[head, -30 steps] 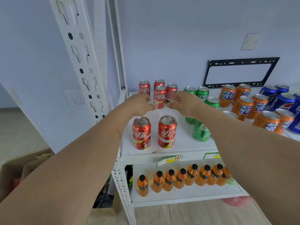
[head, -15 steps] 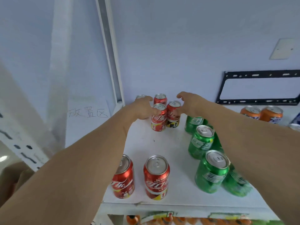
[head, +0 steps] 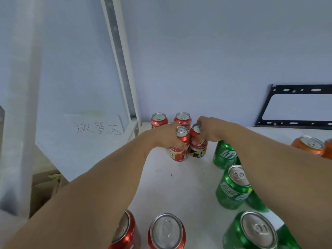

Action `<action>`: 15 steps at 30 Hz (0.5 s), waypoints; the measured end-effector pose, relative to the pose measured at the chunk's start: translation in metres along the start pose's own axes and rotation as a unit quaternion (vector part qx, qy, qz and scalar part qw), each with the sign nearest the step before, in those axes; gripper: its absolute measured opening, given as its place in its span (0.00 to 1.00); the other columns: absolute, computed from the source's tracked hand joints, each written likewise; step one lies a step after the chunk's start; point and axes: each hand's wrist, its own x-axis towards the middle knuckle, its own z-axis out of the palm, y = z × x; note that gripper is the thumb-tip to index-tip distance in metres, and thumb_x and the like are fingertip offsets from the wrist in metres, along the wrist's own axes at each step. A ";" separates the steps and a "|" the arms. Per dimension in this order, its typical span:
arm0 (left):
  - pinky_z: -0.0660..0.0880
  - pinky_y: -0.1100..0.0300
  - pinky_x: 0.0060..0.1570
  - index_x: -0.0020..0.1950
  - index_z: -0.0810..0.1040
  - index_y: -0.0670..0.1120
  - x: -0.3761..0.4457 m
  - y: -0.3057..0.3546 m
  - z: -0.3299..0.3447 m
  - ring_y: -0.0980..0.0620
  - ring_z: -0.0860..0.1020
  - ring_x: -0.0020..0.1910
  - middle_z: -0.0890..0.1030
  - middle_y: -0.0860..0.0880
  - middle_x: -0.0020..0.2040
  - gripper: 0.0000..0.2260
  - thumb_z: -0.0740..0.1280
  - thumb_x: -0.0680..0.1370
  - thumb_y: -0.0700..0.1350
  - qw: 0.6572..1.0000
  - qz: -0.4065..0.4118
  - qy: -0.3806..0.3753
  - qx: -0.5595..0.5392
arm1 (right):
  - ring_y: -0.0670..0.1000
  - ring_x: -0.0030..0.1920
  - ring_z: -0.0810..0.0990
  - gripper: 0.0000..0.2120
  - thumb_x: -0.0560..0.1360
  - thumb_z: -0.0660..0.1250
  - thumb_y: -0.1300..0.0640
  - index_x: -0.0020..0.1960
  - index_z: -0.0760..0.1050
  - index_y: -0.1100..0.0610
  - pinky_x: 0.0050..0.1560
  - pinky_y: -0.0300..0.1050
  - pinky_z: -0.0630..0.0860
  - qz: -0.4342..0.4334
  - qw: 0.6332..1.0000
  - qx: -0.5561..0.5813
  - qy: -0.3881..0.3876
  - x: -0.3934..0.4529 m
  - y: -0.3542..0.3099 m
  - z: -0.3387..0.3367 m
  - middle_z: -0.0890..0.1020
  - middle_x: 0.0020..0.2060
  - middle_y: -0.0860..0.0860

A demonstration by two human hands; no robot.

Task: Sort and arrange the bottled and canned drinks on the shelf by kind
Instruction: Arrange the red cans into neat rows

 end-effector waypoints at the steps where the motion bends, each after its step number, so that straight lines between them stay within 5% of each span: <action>1: 0.82 0.47 0.50 0.63 0.74 0.55 -0.002 0.000 -0.002 0.48 0.80 0.56 0.82 0.51 0.56 0.28 0.79 0.65 0.50 1.000 -0.002 -0.008 -0.026 | 0.56 0.58 0.74 0.39 0.69 0.76 0.45 0.73 0.61 0.55 0.50 0.47 0.70 -0.002 1.000 0.000 0.002 0.001 -0.001 0.001 0.74 0.65 0.55; 4: 0.81 0.49 0.53 0.63 0.75 0.51 -0.009 -0.010 -0.015 0.47 0.80 0.58 0.81 0.48 0.59 0.22 0.77 0.72 0.45 0.994 -0.042 -0.034 -0.100 | 0.53 0.52 0.71 0.37 0.69 0.75 0.45 0.71 0.63 0.56 0.49 0.47 0.69 -0.017 1.000 0.001 0.004 0.000 -0.004 0.000 0.75 0.64 0.55; 15: 0.82 0.50 0.49 0.66 0.73 0.52 -0.070 -0.043 -0.044 0.44 0.81 0.56 0.81 0.45 0.60 0.27 0.78 0.70 0.42 0.979 -0.132 -0.005 -0.154 | 0.52 0.54 0.77 0.28 0.67 0.78 0.48 0.63 0.71 0.51 0.55 0.47 0.73 -0.093 0.992 0.081 -0.022 -0.053 -0.028 -0.010 0.79 0.57 0.48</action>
